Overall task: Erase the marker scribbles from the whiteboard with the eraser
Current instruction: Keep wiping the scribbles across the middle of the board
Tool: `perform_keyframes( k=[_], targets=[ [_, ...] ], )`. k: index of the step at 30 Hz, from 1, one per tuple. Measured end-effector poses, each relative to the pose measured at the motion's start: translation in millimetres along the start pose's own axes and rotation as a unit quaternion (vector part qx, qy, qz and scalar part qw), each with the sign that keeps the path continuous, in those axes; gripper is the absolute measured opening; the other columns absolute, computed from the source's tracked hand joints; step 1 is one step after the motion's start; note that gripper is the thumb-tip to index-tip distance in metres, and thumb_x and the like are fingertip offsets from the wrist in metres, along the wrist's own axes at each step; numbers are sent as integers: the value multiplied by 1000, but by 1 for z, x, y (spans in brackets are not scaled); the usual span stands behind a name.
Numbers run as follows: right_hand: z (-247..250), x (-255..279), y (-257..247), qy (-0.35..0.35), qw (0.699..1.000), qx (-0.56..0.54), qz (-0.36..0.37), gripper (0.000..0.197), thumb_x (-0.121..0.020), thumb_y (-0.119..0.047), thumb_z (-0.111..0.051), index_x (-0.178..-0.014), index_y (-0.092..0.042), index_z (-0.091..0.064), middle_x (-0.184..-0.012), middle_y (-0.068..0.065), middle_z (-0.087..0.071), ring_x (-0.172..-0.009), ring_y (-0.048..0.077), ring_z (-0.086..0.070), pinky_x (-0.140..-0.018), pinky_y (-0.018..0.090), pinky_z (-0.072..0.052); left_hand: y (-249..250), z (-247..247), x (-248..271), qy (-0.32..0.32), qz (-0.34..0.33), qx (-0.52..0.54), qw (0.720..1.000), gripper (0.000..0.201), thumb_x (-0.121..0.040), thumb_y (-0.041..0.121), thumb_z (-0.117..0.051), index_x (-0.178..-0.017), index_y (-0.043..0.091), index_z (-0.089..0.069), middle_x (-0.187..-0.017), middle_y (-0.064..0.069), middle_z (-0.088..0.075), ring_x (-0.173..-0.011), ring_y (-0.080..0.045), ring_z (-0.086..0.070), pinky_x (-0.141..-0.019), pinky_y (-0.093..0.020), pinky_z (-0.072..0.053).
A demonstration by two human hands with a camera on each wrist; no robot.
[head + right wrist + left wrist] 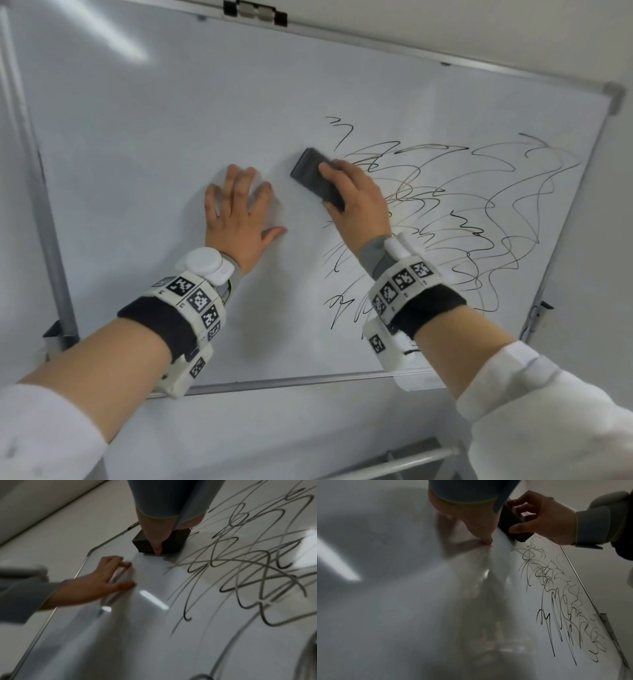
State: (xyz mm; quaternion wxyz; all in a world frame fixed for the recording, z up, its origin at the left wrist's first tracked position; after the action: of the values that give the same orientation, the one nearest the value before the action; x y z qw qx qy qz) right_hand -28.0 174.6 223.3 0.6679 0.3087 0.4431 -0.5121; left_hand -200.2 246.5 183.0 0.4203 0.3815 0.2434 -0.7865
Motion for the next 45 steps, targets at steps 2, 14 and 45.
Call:
perform_keyframes(
  k=[2,14,45],
  targets=[
    [-8,11,-5,-39,998,15,46,58,-65,-2,-75,-121,-11,-61,-122,15,-58,-101,36,-58,-86,43,-47,5,-1,-2,-5,-16,-9,1000,73,-79,52,-62,-132,7,-40,-151,-14,-25,-141,-32,-18,-110,-54,-13],
    [1,-18,5,-14,1000,10,3,58,-70,-6,-73,-126,-12,-56,-126,13,-54,-107,33,-56,-89,39,-45,10,4,-13,-26,-1,-2,1000,75,-76,51,-65,-130,6,-41,-152,-11,-25,-140,-30,-16,-108,-56,-15],
    [33,-23,65,3,1000,8,-14,54,-75,0,-65,-127,-12,-55,-127,17,-50,-103,35,-55,-83,43,-51,35,17,-39,-76,-9,-25,997,68,-86,45,-57,-139,12,-31,-157,-3,-7,-144,-27,-2,-112,-50,-9]
  ],
)
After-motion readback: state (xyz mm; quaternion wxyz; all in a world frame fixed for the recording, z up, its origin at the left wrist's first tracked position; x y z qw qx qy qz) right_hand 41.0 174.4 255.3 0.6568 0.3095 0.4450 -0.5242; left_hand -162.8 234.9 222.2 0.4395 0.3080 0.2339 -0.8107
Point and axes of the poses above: each hand's wrist, its own x-axis away from the middle knuckle, its own z-axis out of the back of the hand, y = z × x, the point moved 4 cm from there along -x, towards the middle knuckle
